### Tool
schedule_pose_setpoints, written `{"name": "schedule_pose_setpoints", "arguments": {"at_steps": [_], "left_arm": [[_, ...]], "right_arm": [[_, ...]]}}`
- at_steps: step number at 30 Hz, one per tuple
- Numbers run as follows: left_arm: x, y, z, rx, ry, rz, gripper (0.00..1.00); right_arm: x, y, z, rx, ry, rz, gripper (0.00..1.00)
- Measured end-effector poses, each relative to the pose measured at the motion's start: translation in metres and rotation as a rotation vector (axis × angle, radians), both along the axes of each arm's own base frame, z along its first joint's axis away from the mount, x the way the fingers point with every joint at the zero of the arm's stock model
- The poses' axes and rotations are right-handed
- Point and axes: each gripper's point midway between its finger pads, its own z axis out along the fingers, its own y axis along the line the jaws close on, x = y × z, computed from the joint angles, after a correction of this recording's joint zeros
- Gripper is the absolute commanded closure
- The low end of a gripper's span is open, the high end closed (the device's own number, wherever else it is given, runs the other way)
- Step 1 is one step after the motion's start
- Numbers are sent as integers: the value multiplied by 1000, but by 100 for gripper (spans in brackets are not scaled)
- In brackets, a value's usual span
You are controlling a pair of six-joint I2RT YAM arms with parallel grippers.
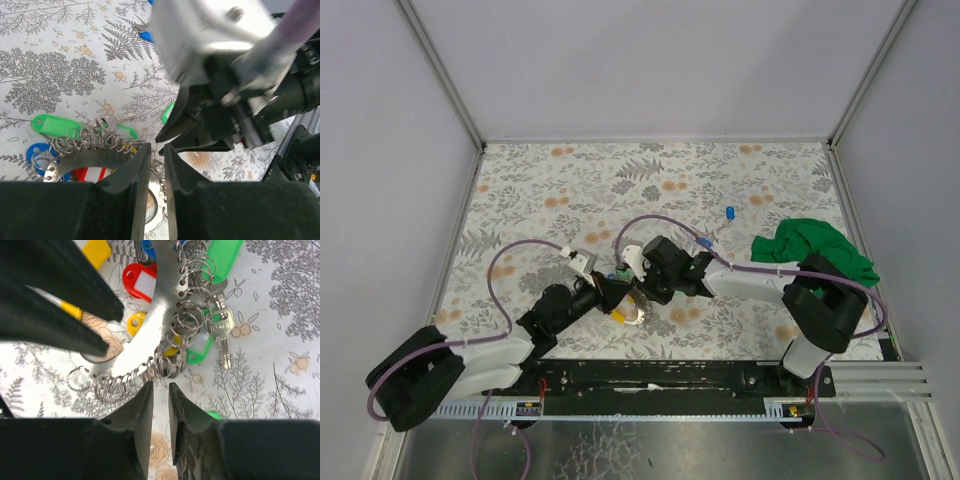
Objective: Put the keys on the keyring
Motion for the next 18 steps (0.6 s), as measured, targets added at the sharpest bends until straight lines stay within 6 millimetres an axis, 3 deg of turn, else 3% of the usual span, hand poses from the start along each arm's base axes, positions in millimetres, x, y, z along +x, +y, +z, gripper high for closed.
{"name": "schedule_pose_setpoints", "arguments": {"at_steps": [7,13,18], "left_arm": [[-9,7,-4,18,53,0,81],[-20,5,-25,56,158,-33,83],[-27,-2,-34,69,223,-79,86]], "right_arm": [[-11,-13,26,101,-29,-57,67],[-30,-28,11,116,37,-102,66],[-45,-22,8,188,129,-147,68]]}}
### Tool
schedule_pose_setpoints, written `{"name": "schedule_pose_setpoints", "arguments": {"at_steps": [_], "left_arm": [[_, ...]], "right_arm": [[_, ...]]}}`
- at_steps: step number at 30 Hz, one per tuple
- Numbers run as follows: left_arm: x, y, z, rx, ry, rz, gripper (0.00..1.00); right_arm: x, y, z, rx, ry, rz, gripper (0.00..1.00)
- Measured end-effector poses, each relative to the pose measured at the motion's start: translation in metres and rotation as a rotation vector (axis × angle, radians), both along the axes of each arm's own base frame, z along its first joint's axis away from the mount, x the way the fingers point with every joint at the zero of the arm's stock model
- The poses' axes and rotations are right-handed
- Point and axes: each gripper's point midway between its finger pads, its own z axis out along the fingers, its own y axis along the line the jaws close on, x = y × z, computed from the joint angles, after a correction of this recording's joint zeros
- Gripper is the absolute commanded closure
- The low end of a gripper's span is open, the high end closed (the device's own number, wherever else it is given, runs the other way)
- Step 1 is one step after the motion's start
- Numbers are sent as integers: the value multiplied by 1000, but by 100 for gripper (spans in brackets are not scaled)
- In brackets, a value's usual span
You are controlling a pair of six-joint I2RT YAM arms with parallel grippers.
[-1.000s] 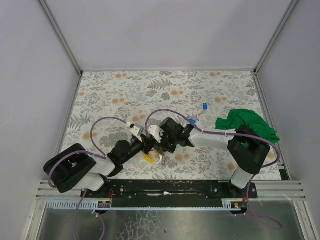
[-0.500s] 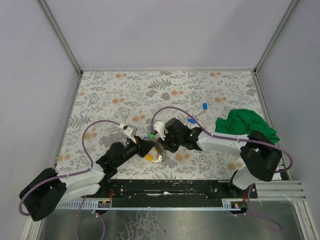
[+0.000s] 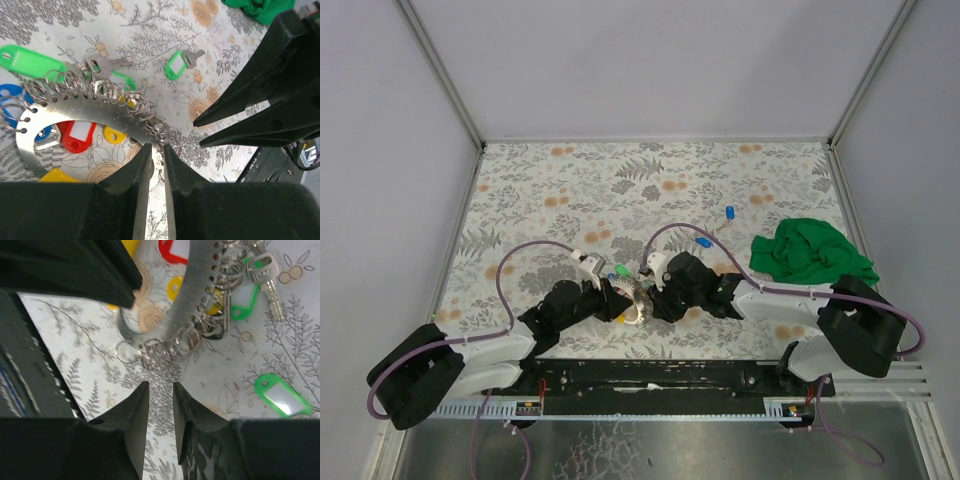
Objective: Put the keys on the keyring
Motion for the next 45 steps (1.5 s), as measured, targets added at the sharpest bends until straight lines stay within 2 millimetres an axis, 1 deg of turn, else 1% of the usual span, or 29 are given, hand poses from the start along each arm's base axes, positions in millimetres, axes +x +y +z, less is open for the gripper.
{"name": "schedule_pose_setpoints", "arguments": {"at_steps": [5,9,16,20,23,26,31,39,42,45], "left_arm": [[-8,-5,-9,8,53,-34,88],[-10,-5,-14,16,78,-38,88],[-11,-5,-18,20,96,-36,88],[-11,-4,-20,24,101,-35,88],[-11,-4,-20,25,102,-35,88],[-12,-4,-20,25,102,-35,88],[-11,-4,-20,25,102,-34,88],[-12,-5,-20,22,100,-38,88],[-12,-5,-19,20,99,-37,88],[-12,-5,-19,20,99,-37,89]], "right_arm": [[-6,16,10,79,52,-52,69],[-16,26,14,109,78,-53,69],[-31,38,4,77,91,-17,68],[-36,49,-2,44,49,23,67],[-41,51,-9,12,9,51,66],[-40,49,-15,-23,-48,67,66],[-32,49,-15,-51,-119,68,66],[-27,50,-25,-89,-143,80,67],[-25,53,-25,-90,-150,79,70],[-22,52,-25,-101,-169,68,80]]}}
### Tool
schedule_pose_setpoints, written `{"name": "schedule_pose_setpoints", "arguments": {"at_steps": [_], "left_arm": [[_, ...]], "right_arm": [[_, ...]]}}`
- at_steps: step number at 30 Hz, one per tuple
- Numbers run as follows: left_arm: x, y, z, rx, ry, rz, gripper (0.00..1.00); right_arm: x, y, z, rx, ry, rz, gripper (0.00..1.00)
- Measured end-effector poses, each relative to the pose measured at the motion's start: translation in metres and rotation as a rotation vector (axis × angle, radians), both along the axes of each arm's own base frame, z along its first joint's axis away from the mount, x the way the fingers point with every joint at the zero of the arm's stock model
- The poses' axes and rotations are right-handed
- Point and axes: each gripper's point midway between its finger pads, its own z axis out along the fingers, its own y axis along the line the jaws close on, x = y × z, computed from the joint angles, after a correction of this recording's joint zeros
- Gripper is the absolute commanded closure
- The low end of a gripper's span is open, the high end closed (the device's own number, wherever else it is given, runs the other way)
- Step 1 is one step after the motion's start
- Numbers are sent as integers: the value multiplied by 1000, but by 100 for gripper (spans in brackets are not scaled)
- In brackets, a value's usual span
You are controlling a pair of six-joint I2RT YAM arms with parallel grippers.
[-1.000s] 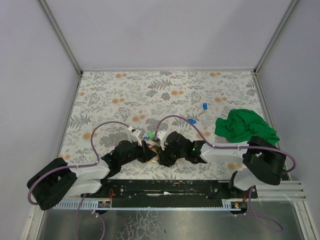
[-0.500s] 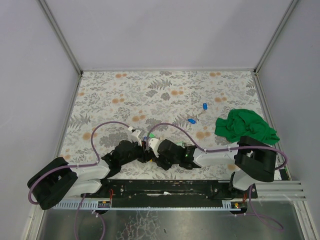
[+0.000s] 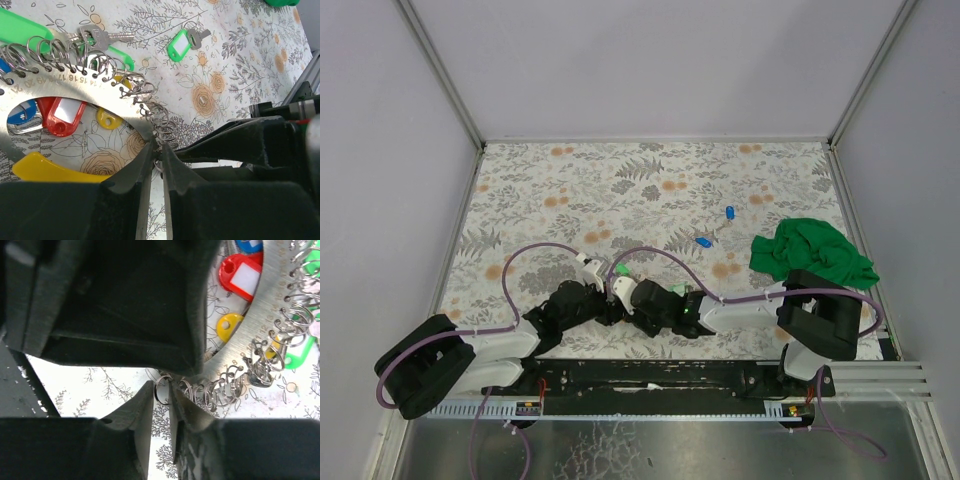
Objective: Put the keys on the keyring
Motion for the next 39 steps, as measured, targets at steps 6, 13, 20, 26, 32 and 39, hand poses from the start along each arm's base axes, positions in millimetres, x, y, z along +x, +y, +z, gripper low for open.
{"name": "schedule_pose_setpoints", "arguments": {"at_steps": [6,13,20,26,32,39], "left_arm": [[1,0,3,-8,-10,2,89],[1,3,19,-51,-81,8,88],[4,3,35,-71,-170,-10,87],[5,-2,34,-74,-191,-34,88],[-3,-11,28,-96,-166,-99,88],[-12,-16,33,-161,-182,-161,89]], "right_arm": [[8,-8,1,-33,-45,-25,98],[16,-22,24,47,-48,-35,100],[40,-29,56,223,-18,-46,100],[40,-19,73,344,-25,20,100],[34,-17,73,419,-41,69,100],[30,-15,78,485,-59,120,100]]}}
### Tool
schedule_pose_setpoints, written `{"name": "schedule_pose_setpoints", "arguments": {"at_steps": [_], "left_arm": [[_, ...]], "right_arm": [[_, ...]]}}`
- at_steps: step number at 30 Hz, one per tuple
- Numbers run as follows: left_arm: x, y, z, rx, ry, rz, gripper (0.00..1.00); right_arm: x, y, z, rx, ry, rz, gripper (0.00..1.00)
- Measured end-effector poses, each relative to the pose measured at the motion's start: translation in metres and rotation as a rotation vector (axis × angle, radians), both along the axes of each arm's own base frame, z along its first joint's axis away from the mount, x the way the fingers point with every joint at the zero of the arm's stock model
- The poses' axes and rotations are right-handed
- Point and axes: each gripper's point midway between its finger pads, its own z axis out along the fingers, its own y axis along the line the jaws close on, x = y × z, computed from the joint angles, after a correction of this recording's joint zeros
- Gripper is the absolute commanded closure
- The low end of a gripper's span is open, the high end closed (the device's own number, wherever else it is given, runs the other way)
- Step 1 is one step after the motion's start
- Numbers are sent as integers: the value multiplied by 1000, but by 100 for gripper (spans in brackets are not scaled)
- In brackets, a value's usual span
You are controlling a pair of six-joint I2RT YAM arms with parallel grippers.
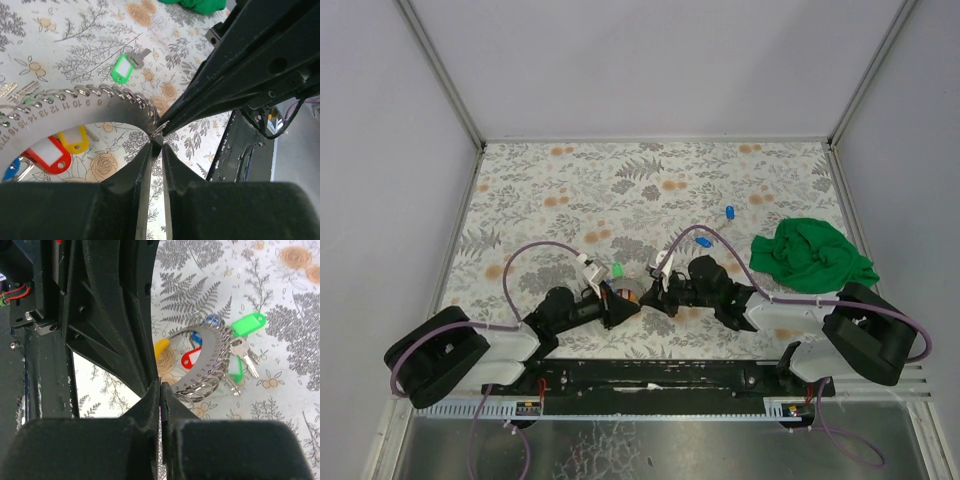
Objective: Put the keys on the keyring
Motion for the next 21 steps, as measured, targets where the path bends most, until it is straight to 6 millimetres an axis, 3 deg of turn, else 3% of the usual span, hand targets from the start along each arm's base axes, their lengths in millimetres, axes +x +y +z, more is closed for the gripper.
{"name": "schedule_pose_setpoints", "arguments": {"at_steps": [4,10,14,21], "left_arm": [[1,2,18,-41,-82,4,89],[5,6,83,-171,-330,25,90],[8,9,92,-185,-380,43,92],[16,12,90,-166,-398,81,93]], "right_arm": [[5,2,15,52,-38,23,100],[19,-2,45,133,-115,34,100],[21,-4,49,147,-118,51,100],[20,-3,62,201,-129,95,100]]}}
